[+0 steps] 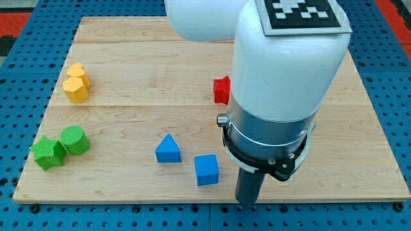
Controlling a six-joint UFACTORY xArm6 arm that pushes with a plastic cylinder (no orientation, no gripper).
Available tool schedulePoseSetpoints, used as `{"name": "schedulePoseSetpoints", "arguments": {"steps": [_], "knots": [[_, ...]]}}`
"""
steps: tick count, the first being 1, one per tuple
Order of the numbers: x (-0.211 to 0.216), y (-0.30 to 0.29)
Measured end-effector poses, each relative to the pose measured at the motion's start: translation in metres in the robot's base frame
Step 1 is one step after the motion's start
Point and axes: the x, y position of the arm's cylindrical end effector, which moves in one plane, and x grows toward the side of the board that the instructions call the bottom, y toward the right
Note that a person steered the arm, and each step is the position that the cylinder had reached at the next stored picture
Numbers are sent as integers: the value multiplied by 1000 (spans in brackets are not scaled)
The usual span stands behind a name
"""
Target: Separate the blue blocks
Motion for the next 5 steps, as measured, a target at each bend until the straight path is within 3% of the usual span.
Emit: {"name": "schedulePoseSetpoints", "arguments": {"steps": [1,2,3,5], "knots": [[0,-1],[-11,-68],[-63,-82],[-82,-73]]}}
